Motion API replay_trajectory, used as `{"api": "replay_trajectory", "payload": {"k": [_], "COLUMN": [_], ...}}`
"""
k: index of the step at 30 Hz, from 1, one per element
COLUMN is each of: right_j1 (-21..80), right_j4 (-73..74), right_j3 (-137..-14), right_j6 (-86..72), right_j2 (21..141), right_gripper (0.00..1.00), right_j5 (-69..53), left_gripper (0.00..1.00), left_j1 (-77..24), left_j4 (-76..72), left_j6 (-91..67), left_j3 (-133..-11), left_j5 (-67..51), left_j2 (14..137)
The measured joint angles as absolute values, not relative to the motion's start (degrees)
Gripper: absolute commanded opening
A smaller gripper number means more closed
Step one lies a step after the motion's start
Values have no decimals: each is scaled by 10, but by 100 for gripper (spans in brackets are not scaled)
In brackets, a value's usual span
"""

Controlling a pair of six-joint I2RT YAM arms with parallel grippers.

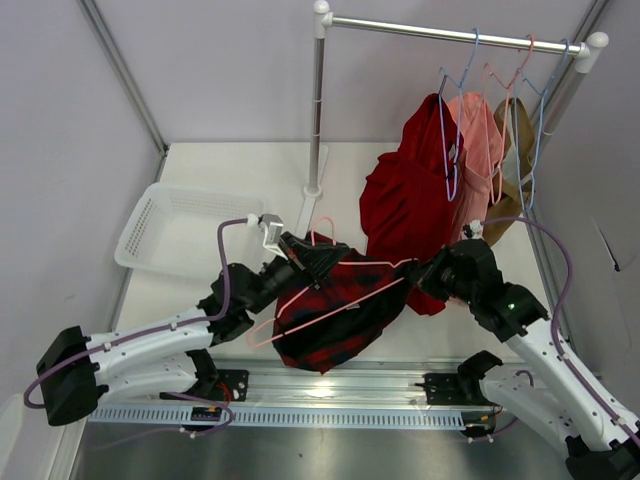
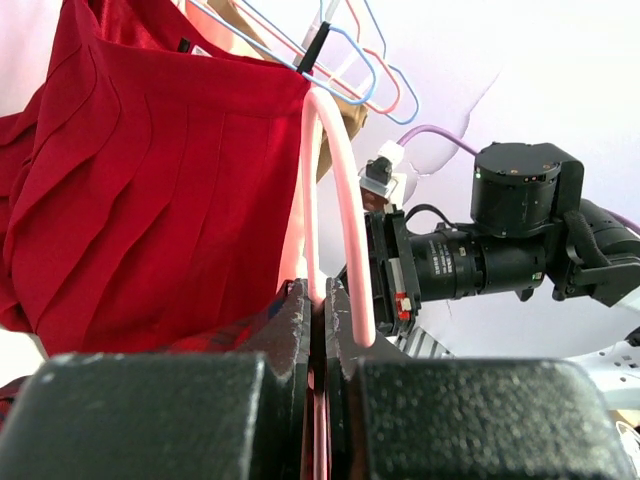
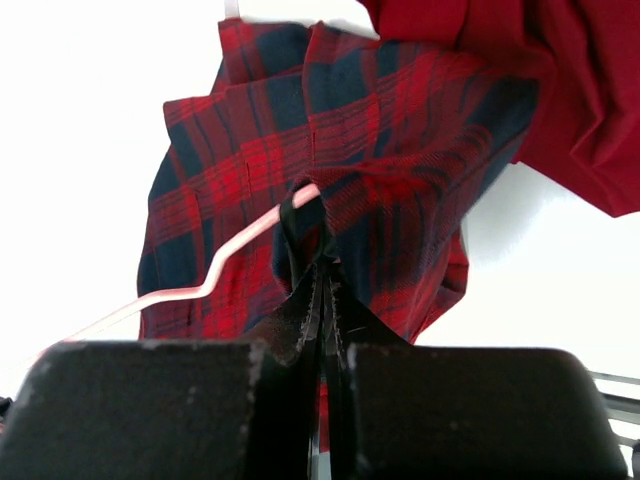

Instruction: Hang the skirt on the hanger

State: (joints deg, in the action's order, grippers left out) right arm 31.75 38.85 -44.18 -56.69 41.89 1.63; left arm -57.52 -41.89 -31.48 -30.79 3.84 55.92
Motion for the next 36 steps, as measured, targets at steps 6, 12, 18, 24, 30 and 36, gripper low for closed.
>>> {"api": "replay_trajectory", "payload": {"k": [6, 12, 18, 24, 30, 36], "right_j1": [266, 253, 250, 249, 247, 247], "right_j4": [408, 425, 423, 429, 430, 430], "right_j3": [-448, -447, -447, -447, -447, -447], "right_j6": [-548, -535, -529, -524, -522, -522], "right_j2": [413, 412, 412, 410, 407, 406], "right_gripper": [0, 0, 0, 0, 0, 0], "right_j5": [10, 11, 0, 6, 11, 11], "left_gripper": [0, 0, 0, 0, 0, 0], "left_j1": [-575, -575, -575, -575, -575, -575], "left_j4": [-404, -403, -406, -368, -302, -273], "left_j6": [-314, -315, -315, -314, -310, -300], "left_j3": [-308, -308, -308, -308, -307, -301], "left_j5": [39, 39, 39, 48, 77, 104], "left_j2": [538, 503, 505, 512, 487, 458]}}
